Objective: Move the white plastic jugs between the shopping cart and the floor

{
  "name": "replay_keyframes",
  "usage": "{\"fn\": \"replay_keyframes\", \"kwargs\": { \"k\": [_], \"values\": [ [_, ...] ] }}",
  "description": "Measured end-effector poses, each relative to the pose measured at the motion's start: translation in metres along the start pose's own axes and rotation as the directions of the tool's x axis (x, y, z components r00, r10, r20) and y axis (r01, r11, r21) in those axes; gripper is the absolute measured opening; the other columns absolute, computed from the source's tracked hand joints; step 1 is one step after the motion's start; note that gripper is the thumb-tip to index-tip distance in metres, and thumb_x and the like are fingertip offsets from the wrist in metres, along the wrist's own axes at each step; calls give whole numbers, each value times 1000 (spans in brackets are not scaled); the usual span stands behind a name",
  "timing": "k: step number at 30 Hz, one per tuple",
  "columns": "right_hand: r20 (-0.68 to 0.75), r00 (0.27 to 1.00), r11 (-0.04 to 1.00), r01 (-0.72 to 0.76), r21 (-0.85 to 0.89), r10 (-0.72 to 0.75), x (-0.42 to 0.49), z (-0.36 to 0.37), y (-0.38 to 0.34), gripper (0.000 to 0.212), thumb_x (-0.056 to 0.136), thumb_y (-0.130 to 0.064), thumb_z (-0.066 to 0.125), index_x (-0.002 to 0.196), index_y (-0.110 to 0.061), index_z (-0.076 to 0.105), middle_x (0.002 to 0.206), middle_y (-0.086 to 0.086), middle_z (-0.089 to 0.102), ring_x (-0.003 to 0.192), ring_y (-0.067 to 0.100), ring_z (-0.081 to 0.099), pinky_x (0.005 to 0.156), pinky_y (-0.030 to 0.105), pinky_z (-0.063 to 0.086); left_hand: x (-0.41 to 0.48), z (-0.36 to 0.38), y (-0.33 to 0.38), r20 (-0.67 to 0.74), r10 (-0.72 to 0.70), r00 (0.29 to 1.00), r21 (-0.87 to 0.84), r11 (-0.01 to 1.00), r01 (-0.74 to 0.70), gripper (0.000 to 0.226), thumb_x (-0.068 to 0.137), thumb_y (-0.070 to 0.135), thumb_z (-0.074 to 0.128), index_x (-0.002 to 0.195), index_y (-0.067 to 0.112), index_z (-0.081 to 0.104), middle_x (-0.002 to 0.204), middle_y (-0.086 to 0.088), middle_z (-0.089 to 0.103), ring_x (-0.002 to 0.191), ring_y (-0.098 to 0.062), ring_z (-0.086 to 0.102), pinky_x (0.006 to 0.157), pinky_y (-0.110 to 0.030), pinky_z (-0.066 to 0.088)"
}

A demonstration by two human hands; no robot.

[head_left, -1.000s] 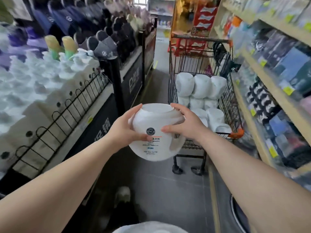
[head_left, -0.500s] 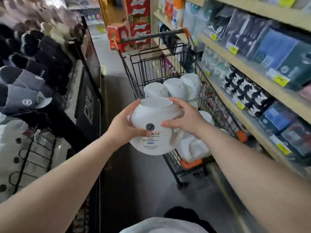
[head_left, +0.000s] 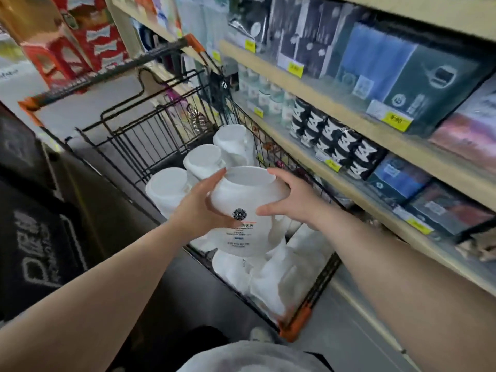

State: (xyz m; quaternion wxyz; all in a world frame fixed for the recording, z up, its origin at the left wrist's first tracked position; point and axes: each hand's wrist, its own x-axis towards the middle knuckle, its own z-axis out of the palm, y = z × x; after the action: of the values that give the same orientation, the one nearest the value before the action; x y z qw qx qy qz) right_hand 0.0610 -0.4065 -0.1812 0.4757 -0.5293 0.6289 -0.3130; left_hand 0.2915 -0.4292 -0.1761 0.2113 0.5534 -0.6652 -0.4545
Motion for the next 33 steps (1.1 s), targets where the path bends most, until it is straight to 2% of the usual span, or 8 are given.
{"fn": "replay_keyframes", "kwargs": {
  "k": [3, 9, 14, 17, 21, 28, 31, 33],
  "values": [
    [-141, 989, 999, -41, -32, 36, 21, -9, 17, 100, 52, -27, 94, 139, -36, 44, 138, -3, 47, 124, 17, 46, 106, 38, 42, 49, 6, 3, 76, 26, 997, 63, 998, -31, 114, 49, 22, 96, 143, 41, 36, 127, 14, 50, 115, -6, 44, 92, -20, 37],
    [-394, 914, 988, -133, -76, 93, 60, -5, 48, 103, 54, -31, 94, 143, -33, 40, 139, 0, 35, 126, 13, 35, 100, 26, 33, 156, 27, -6, 306, 50, 951, 184, 977, -110, 116, 50, 20, 95, 145, 39, 33, 140, 1, 50, 130, -22, 42, 108, -39, 38],
    [-550, 831, 972, -193, -134, 89, 94, 9, 60, 102, 53, -27, 94, 142, -24, 43, 141, 5, 33, 133, 20, 29, 111, 33, 26, 225, 40, -23, 473, 51, 880, 136, 982, -130, 114, 54, 8, 91, 147, 36, 31, 136, 6, 40, 133, -21, 35, 110, -41, 35],
    [-585, 798, 956, -265, -125, 144, 111, 15, 67, 105, 54, -30, 93, 144, -30, 39, 151, 5, 22, 139, 21, 21, 112, 34, 21, 250, 45, -35, 500, 72, 863, 140, 977, -162, 112, 58, 7, 90, 146, 40, 30, 138, 7, 40, 126, -12, 34, 107, -39, 37],
    [-577, 791, 946, -310, -93, 202, 117, 31, 78, 105, 61, -27, 91, 148, -29, 32, 151, -1, 20, 142, 17, 18, 109, 24, 18, 263, 49, -50, 528, 82, 845, 199, 955, -218, 111, 60, 12, 89, 146, 44, 28, 150, 6, 36, 135, -22, 37, 106, -48, 41],
    [-540, 786, 911, -404, -80, 301, 110, 38, 77, 90, 81, -33, 76, 152, -35, 21, 163, 2, 0, 149, 18, 1, 120, 38, 12, 259, 53, -47, 525, 201, 827, 358, 830, -429, 104, 72, 16, 82, 152, 33, 17, 157, 0, 26, 133, -31, 39, 104, -45, 40],
    [-586, 737, 902, -432, -23, 338, 98, 37, 63, 75, 87, -35, 69, 150, -34, 29, 161, -2, 17, 148, 16, 14, 116, 31, 18, 253, 55, -41, 522, 161, 838, 400, 821, -407, 107, 70, 23, 84, 153, 31, 16, 156, -3, 26, 136, -33, 35, 109, -48, 34],
    [-631, 690, 897, -442, 21, 355, 78, 35, 51, 65, 88, -33, 68, 146, -29, 38, 154, -3, 35, 140, 15, 32, 106, 19, 25, 241, 54, -30, 532, 180, 827, 412, 798, -439, 105, 67, 31, 86, 151, 26, 22, 154, -5, 29, 136, -31, 35, 113, -45, 30]
  ]
}}
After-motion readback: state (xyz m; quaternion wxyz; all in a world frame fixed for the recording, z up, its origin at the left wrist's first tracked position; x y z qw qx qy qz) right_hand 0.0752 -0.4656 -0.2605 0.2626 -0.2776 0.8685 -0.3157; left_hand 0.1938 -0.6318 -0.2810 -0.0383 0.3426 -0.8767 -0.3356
